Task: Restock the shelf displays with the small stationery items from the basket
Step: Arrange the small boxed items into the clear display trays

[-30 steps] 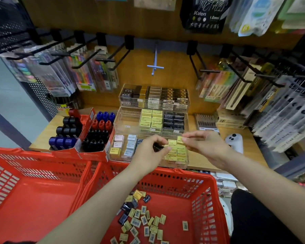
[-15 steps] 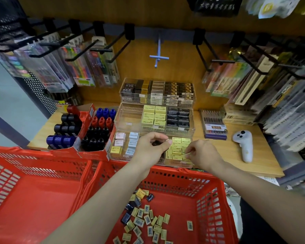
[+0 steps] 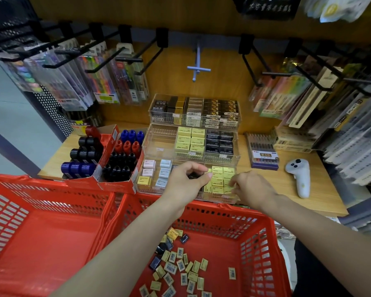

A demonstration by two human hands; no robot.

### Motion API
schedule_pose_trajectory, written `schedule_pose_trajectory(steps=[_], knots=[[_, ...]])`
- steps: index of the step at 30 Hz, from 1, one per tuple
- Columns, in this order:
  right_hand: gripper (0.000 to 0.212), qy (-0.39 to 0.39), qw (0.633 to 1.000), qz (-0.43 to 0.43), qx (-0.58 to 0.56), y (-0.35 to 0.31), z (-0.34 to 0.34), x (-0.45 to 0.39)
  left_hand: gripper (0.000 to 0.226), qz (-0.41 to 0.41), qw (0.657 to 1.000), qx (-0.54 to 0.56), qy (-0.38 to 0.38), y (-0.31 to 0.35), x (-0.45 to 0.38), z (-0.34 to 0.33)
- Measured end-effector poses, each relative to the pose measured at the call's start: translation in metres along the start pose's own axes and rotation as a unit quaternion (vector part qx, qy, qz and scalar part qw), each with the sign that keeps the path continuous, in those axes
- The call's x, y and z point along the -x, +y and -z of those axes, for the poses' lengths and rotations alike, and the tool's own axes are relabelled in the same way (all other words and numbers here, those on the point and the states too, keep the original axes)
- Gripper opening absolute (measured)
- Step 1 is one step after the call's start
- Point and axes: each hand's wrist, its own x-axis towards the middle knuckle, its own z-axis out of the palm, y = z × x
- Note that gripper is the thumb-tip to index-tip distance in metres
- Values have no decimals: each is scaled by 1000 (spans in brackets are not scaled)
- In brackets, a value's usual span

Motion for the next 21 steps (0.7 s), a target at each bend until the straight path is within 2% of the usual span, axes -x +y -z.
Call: schedule_pose_trajectory(steps=[2,6,8,9,10,11,12,13,14,15,16,18,21], knots=[[16,10,1000,17,23,-2,-2,1,8,1,1000,1,-4,1,2,-1],[18,23,998,43,42,-1,-6,2,10,17,1000,9,-9,-1,1,0],[19,45,998,23,-42,-2,-2,0,15,26,999,15,-23,-3,0,1],[17,51,988,-5,-147,-5,4,-1,20,18,999,13,-30,-4,0,2],[16,43,956,-44,-288,-10,9,-1,25,-2,999,-1,-32,-5,0,2],[19,0,892,-82,-445,-18,16,0,29,-30,999,-26,-30,-6,1,1],[24,-62,804,-111,-581,-26,22,2,31,-64,996,-60,-28,-6,1,1],[29,-112,728,-128,-664,-33,26,5,32,-97,991,-90,-26,-5,1,-1],[31,-144,678,-135,-708,-39,27,7,33,-127,986,-108,-22,-6,1,-2],[30,-159,650,-132,-731,-43,28,8,34,-147,983,-112,-18,-6,1,-3],[27,-163,639,-127,-741,-47,28,9,35,-157,982,-106,-17,-5,1,-4],[25,-149,646,-126,-738,-50,27,8,40,-168,979,-109,-35,-5,2,-6],[26,-108,676,-152,-713,-45,24,2,62,-188,952,-235,-59,-11,-1,2]])
